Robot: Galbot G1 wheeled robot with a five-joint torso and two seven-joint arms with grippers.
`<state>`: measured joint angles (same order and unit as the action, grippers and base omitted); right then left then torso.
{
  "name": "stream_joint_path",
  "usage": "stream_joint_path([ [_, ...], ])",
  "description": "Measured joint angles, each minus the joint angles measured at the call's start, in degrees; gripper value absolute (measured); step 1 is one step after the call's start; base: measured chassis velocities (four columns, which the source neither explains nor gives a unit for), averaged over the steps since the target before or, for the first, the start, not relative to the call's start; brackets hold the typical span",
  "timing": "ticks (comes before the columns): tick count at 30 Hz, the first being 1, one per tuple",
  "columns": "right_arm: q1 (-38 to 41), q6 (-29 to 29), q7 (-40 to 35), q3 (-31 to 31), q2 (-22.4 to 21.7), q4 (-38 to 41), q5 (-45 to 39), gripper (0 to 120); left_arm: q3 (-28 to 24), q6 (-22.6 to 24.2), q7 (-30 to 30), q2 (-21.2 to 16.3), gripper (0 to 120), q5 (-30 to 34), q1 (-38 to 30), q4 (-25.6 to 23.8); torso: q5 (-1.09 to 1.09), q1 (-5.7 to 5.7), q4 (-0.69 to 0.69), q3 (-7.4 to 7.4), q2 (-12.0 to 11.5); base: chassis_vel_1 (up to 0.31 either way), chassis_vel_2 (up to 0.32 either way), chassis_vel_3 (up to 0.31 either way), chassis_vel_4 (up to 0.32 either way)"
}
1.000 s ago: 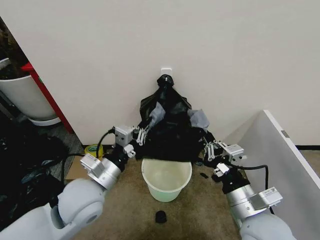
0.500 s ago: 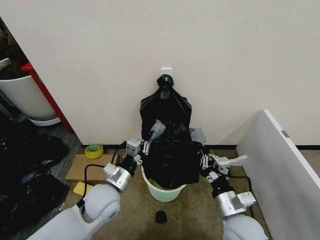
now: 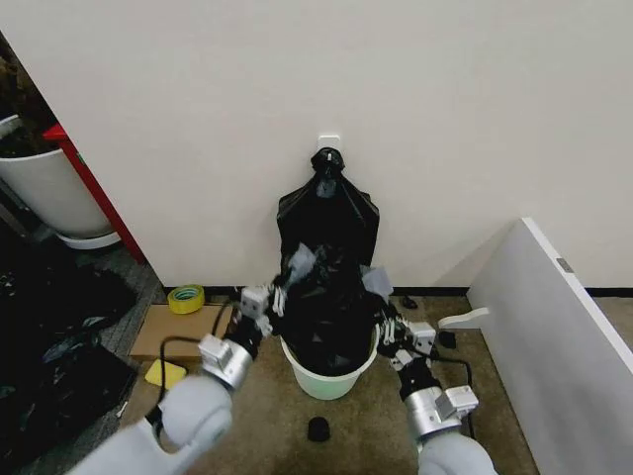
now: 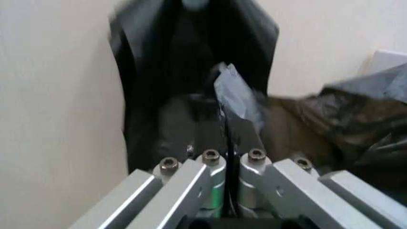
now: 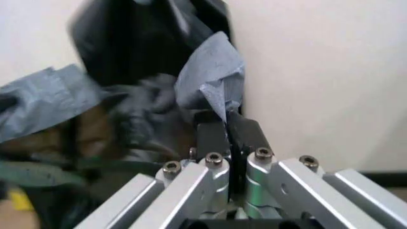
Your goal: Place the garbage bag over the trash bin.
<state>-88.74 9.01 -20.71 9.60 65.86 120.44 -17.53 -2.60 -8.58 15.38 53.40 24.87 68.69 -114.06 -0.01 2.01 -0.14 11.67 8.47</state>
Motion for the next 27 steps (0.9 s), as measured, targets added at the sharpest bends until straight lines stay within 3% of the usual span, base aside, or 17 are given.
stream_joint_path([
  [7,-3.52,-3.07,-3.32,1.33,-0.75,0.44,2.30,0,-2.20,-0.18,1.09,7.21,0,-1.08,-0.37,3.41,0.01,0.00,-0.02,0.00,0.00,0.000,0.000,0.000,0.000],
  [12,-6.37,-3.95,-3.22,0.35,-0.79,0.20,5.29,0,-0.82,0.32,2.16,6.49,0,-1.67,3.20,1.84,0.01,0.00,-0.02,0.00,0.00,0.000,0.000,0.000,0.000],
  [19,-7.47,-8.26,-4.49,-0.80,-0.49,-0.77,6.63,0,2.75,1.12,2.62,4.36,0,-7.38,13.12,-1.74,0.02,0.00,0.01,-0.01,0.00,0.000,0.000,0.000,0.000],
  [27,-5.17,-14.86,-4.69,-2.18,1.17,-3.82,6.43,0,4.63,0.27,2.94,5.79,0,-10.16,18.14,-0.37,0.01,0.00,0.00,0.00,-0.01,0.000,0.000,0.000,0.000],
])
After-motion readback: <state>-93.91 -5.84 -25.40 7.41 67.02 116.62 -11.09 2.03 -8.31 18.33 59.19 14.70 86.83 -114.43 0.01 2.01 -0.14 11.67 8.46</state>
